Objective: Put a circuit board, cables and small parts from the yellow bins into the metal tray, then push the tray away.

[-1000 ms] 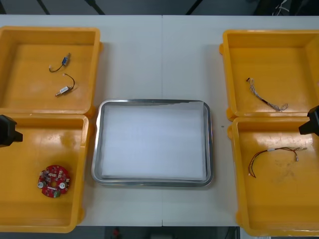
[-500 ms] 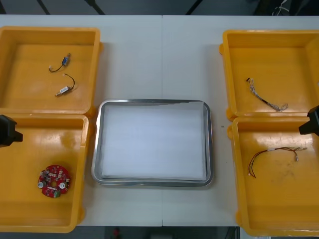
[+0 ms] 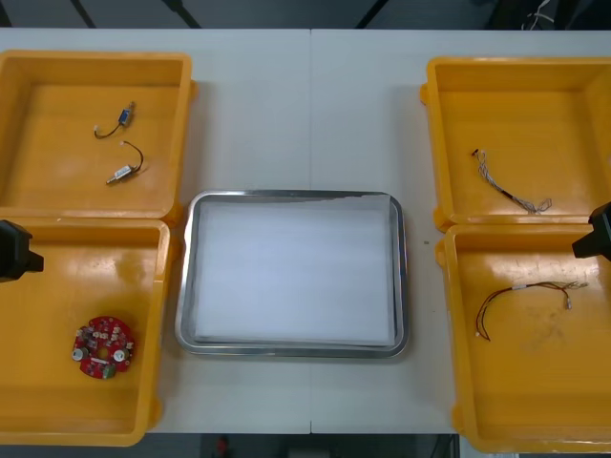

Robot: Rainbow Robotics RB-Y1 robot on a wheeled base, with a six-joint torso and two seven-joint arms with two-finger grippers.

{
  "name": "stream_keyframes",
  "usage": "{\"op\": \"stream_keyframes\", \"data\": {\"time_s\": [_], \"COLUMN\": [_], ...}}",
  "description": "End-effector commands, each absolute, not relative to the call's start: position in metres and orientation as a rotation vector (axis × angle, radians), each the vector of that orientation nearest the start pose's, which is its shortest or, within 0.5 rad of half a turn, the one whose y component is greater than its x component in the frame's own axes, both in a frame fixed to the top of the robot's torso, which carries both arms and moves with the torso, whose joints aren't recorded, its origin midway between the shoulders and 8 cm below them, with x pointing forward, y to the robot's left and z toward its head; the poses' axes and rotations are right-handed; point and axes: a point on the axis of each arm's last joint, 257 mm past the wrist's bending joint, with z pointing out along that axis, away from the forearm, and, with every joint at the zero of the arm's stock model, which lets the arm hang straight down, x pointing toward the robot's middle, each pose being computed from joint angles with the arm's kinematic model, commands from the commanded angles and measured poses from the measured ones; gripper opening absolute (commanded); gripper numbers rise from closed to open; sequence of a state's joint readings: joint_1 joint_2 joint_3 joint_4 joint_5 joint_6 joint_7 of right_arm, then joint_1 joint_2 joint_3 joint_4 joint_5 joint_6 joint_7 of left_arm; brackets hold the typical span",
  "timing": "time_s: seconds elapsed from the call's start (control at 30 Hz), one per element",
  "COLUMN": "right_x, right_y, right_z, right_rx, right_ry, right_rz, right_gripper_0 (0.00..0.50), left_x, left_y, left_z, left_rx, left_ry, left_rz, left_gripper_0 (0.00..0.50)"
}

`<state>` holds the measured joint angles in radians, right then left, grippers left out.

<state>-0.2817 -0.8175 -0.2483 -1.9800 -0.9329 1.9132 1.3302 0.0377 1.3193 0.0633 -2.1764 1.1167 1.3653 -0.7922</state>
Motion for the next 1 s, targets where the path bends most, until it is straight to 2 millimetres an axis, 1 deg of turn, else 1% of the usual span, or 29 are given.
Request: {"op": "stream_keyframes", "data": {"time_s": [0.03, 0.47, 0.5, 0.53, 0.67, 0.73, 0.83, 0.87, 0.9, 1.0], "right_x": [0.390, 0.390, 0.378, 0.378, 0.375, 0.375, 0.370, 0.370, 0.369, 0.369], "right_y": [-0.366, -0.366, -0.369, -0.369, -0.376, -0.377, -0.383, -0.383, -0.387, -0.390], "right_z": [-0.171, -0.171, -0.192, -0.192, -0.193, -0.193, -0.193, -0.193, -0.194, -0.202], "right_rx": [-0.058, -0.058, -0.038, -0.040, -0.047, -0.058, -0.198, -0.198, -0.278, -0.421], "right_ry": [2.772, 2.772, 2.830, 2.830, 2.840, 2.840, 2.845, 2.845, 2.838, 2.808], "right_rz": [0.069, 0.069, 0.073, 0.077, 0.049, 0.045, 0.006, 0.006, -0.013, -0.029], "right_gripper_0": [0.500, 0.500, 0.500, 0.500, 0.500, 0.500, 0.500, 0.500, 0.500, 0.500], "left_x": [0.371, 0.371, 0.371, 0.351, 0.350, 0.350, 0.346, 0.346, 0.343, 0.339], "left_y": [0.391, 0.391, 0.391, 0.388, 0.388, 0.389, 0.389, 0.389, 0.388, 0.387], "left_z": [-0.170, -0.170, -0.170, -0.199, -0.209, -0.212, -0.220, -0.220, -0.225, -0.235], "left_rx": [-0.181, -0.181, -0.181, -0.201, -0.188, -0.181, -0.163, -0.163, -0.121, -0.035], "left_ry": [2.657, 2.657, 2.657, 2.731, 2.733, 2.732, 2.738, 2.738, 2.740, 2.737], "left_rz": [0.029, 0.029, 0.029, 0.013, 0.013, 0.021, 0.016, 0.016, 0.011, 0.003], "left_gripper_0": [0.500, 0.500, 0.500, 0.500, 0.500, 0.500, 0.500, 0.500, 0.500, 0.500]}}
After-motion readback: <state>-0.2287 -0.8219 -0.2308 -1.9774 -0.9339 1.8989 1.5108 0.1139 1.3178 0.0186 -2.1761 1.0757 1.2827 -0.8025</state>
